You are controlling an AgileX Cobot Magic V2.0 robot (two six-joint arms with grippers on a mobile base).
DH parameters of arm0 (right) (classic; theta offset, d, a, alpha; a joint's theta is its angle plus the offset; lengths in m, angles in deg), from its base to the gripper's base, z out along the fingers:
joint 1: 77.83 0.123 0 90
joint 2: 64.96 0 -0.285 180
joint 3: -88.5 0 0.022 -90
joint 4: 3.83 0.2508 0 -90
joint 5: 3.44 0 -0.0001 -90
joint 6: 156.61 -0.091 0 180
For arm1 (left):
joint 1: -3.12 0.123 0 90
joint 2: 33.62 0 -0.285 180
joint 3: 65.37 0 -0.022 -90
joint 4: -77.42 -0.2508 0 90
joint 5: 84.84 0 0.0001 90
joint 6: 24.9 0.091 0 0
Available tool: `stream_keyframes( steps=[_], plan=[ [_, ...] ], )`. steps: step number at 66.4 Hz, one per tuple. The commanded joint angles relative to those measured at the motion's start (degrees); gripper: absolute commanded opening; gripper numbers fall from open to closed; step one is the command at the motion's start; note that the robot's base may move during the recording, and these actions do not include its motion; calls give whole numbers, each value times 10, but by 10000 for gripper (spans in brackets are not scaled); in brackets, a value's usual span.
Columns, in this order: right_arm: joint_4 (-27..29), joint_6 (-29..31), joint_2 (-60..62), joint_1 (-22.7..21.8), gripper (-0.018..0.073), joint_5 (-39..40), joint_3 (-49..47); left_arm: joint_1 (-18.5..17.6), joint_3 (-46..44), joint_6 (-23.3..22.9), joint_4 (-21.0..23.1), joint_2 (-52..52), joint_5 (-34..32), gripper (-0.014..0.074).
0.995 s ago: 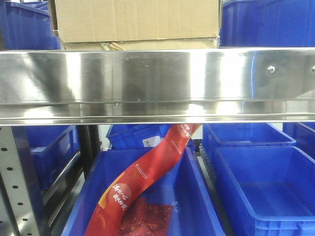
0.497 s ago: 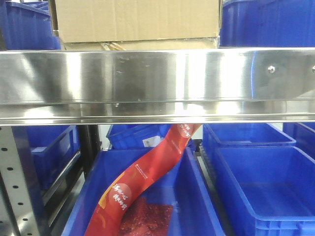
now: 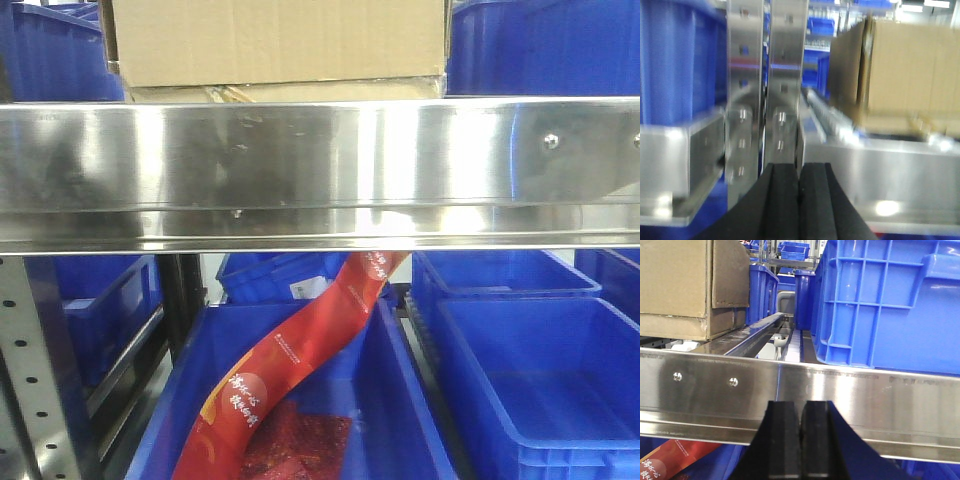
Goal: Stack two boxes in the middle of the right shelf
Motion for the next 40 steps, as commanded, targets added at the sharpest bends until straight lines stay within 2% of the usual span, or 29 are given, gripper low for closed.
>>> stream_keyframes(
  steps=[1, 40],
  plan=[
    [-5, -1, 2, -1, -161, 14, 1, 2, 16, 19, 15, 6, -19, -111],
    [-5, -1, 2, -1, -161, 14, 1, 2, 16, 17, 7, 6, -15, -111]
  ],
)
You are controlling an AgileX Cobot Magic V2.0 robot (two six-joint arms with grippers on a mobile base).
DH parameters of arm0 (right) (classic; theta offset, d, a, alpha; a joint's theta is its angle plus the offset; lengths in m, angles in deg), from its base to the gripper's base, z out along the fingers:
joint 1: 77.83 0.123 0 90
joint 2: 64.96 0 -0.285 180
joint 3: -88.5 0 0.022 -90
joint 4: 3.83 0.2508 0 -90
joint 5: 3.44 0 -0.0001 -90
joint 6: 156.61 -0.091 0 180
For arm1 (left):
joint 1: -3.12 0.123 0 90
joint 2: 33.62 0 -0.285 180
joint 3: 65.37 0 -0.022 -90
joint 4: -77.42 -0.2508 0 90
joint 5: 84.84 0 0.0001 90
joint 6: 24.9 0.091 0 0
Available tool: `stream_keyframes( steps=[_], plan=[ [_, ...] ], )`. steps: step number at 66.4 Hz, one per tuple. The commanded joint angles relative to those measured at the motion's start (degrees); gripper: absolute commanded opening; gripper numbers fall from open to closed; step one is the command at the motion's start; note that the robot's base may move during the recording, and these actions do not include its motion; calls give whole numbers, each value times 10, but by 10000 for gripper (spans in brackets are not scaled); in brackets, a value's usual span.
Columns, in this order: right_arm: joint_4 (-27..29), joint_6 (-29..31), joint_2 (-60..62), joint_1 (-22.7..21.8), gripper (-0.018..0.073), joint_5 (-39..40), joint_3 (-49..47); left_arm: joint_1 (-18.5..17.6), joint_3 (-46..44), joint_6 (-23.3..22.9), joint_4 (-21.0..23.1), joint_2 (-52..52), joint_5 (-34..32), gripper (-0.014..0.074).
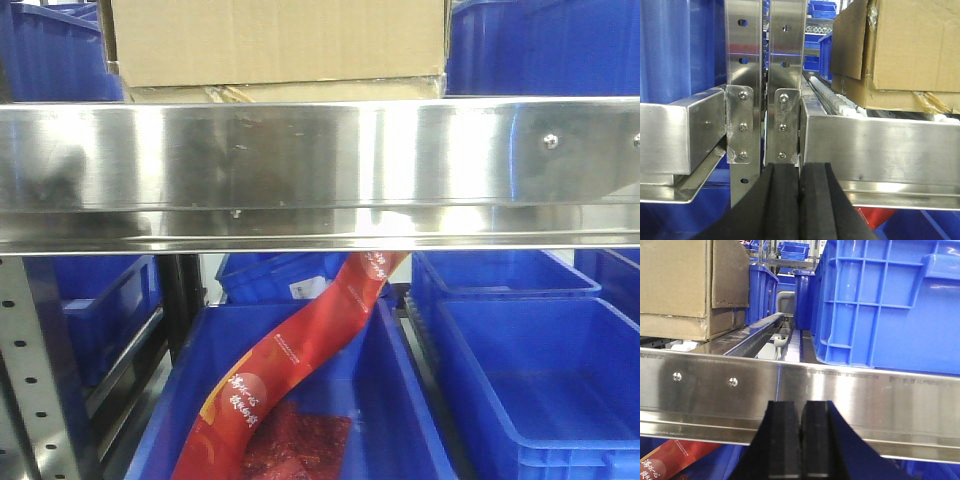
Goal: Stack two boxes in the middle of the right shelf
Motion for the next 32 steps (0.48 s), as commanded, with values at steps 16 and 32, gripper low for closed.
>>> stream_keyframes(
  steps=[16, 32],
  plan=[
    [-5, -1, 2, -1, -161, 14, 1, 2, -1, 3, -1, 3, -15, -111],
    [-5, -1, 2, -1, -161, 14, 1, 2, -1, 3, -1, 3, -15, -111]
  ],
)
